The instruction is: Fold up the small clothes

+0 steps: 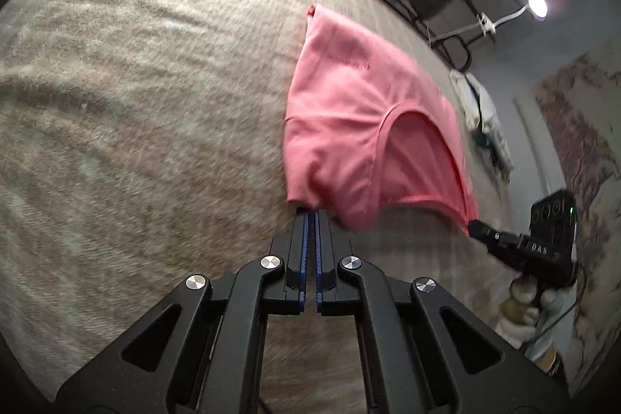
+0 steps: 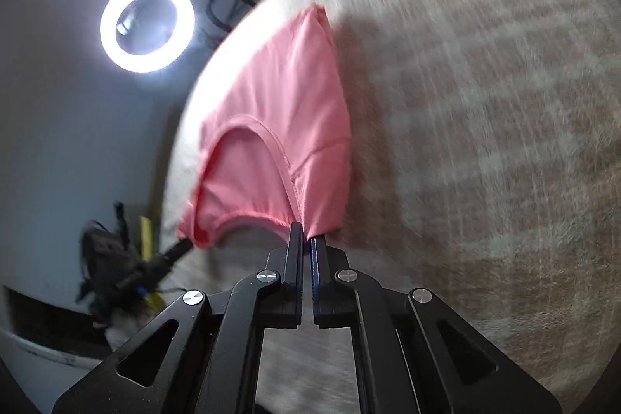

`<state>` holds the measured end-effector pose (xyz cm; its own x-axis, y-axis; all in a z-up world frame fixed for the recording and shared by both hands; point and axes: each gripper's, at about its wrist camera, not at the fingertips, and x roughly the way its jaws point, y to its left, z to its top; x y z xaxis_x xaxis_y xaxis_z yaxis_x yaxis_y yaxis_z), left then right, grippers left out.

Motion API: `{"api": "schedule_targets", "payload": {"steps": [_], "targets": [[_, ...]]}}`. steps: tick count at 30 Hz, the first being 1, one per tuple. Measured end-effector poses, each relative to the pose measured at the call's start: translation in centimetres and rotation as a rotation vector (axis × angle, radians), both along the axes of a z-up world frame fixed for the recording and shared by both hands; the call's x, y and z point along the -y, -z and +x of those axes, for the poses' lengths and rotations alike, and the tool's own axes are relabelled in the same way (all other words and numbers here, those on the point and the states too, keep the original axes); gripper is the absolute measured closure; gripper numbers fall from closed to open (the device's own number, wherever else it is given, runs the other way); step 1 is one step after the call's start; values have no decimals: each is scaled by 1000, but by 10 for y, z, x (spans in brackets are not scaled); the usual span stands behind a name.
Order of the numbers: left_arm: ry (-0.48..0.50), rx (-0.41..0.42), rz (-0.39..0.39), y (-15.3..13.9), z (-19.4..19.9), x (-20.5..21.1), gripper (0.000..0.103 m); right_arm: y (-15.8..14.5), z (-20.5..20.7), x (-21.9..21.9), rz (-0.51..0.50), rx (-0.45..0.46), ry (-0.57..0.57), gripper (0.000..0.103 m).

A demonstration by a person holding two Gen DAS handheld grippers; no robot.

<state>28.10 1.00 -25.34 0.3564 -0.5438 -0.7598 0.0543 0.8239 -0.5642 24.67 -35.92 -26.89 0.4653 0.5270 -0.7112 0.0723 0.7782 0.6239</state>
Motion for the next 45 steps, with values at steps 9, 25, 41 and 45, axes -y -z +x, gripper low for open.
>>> {"api": "schedule_targets", "payload": {"steps": [9,25,41,45], "targets": [[-39,118,-39,-47,44,-33,70,-69,23,-11,-276,219,-139,97],[-43,-54,-217,14,186,-9,62,0,179,50,105,145,-60,62],[-68,84,-89,23,200,25,103,12,209,27,0,178,-42,102],[-84,108,-19,13,198,19,103,1,201,25,-137,190,-8,102]]}}
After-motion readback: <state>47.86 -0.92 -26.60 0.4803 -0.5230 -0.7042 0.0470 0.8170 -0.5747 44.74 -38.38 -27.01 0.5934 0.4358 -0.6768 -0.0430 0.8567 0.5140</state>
